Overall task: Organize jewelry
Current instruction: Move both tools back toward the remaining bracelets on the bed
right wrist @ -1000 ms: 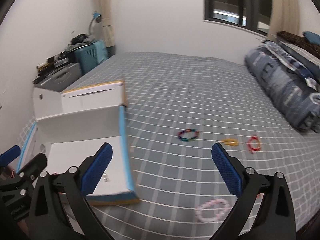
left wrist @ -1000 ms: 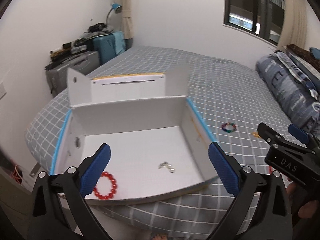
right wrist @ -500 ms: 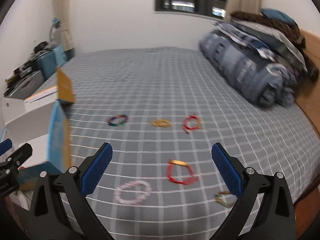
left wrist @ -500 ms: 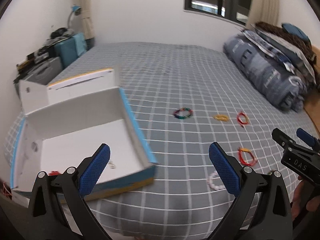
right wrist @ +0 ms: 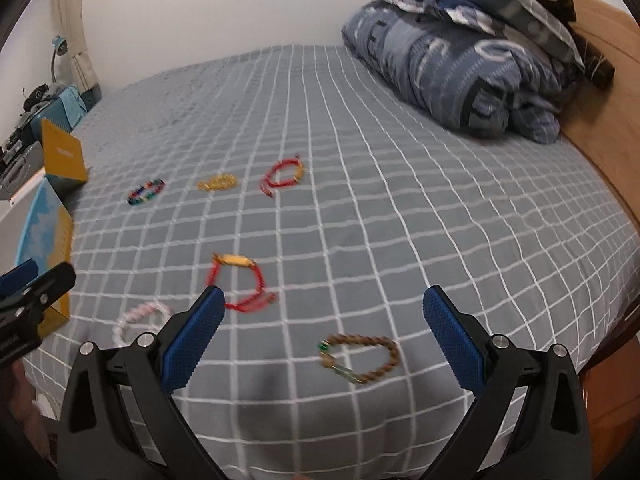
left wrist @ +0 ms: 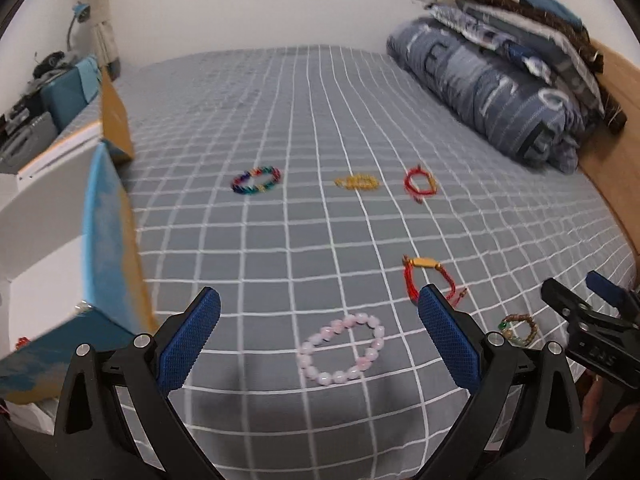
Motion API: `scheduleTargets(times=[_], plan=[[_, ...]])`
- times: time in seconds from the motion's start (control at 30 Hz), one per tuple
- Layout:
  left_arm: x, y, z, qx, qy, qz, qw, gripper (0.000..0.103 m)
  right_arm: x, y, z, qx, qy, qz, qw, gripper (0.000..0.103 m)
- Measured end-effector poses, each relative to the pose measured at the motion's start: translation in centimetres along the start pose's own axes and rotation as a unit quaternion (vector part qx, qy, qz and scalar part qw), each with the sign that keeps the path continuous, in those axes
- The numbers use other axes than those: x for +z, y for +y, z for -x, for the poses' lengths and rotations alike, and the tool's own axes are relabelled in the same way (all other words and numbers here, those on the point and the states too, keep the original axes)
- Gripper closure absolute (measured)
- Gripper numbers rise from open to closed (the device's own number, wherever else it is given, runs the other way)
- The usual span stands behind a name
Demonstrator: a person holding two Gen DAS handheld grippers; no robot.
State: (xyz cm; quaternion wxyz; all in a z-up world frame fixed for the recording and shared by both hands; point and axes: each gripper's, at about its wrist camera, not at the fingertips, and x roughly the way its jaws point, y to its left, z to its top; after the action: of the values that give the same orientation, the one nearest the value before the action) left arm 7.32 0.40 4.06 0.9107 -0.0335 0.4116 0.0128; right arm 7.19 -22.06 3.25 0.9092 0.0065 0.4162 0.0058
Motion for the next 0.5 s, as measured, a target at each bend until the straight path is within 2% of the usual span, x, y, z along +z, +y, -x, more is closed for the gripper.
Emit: scheduleTargets(times=[0.27, 0.5], plan=[[-1.8, -1.6, -4.6, 0.002, 0.040, -0.019, 0.9990, 0.006, -1.8, -3.4, -2.9, 0.002, 0.050, -0.018, 0.999, 0.008], [-2.8, -2.1, -6.8, -0.002, 0.060, -0.028, 0.9978, 0.006, -3.0, -4.9, -5.1, 0.010, 0.082, -0.038, 0.996, 0.010]])
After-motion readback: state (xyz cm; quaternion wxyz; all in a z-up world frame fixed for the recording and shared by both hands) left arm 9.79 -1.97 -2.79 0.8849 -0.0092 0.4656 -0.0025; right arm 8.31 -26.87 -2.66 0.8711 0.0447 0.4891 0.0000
